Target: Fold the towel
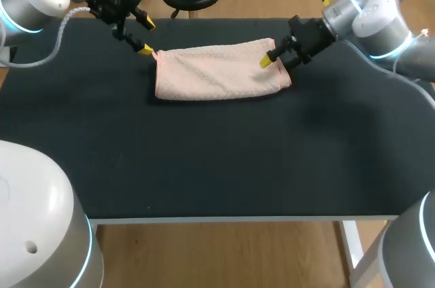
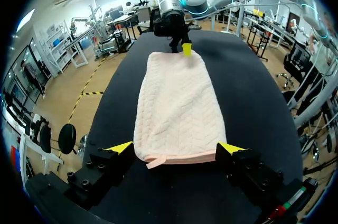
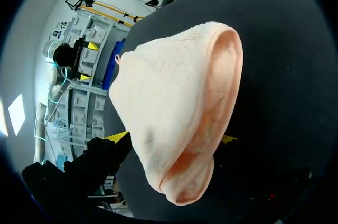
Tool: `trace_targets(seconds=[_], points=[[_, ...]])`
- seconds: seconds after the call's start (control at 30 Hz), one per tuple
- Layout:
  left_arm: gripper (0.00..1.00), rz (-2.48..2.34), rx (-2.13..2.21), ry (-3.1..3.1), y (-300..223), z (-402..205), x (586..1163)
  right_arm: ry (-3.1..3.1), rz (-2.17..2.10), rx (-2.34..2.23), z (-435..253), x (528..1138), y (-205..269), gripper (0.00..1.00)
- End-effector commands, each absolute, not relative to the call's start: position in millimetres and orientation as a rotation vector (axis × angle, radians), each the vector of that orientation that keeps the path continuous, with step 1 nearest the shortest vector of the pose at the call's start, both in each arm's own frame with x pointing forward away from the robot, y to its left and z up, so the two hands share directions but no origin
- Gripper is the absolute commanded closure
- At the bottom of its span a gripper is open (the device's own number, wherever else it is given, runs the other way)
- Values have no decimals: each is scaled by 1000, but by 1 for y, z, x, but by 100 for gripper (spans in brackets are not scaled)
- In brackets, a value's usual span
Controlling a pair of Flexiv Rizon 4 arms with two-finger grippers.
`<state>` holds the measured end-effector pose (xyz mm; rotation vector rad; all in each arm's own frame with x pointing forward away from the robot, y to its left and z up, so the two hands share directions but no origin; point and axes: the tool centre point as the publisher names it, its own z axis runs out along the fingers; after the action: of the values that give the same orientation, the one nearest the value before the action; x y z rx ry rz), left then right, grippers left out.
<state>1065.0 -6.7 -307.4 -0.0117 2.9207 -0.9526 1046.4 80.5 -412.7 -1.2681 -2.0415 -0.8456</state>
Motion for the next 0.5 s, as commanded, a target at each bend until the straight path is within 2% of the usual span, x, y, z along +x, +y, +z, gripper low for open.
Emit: trace_targets(seconds=[0.03,0.2,0.23,0.27,0.33,0.5], points=[[0,-956,-10,2917,-6,-309,1065,-2035,-836,-1261,-418,1053,91,0],[0,-956,-10,2917,-6,-309,1065,-2027,-831,-1280,-417,1051,100,0],[0,-956,-10,2917,-6,-309,1065,-2024,-829,-1291,-416,1050,100,14],[0,-956,-10,2917,-6,-309,1065,-2021,-826,-1301,-416,1050,101,57],[0,-956,-10,2917,-6,-309,1065,-2020,-817,-1323,-414,1048,101,100],[0,-956,-10,2917,-6,-309,1065,-2019,-793,-1388,-408,1045,104,100]])
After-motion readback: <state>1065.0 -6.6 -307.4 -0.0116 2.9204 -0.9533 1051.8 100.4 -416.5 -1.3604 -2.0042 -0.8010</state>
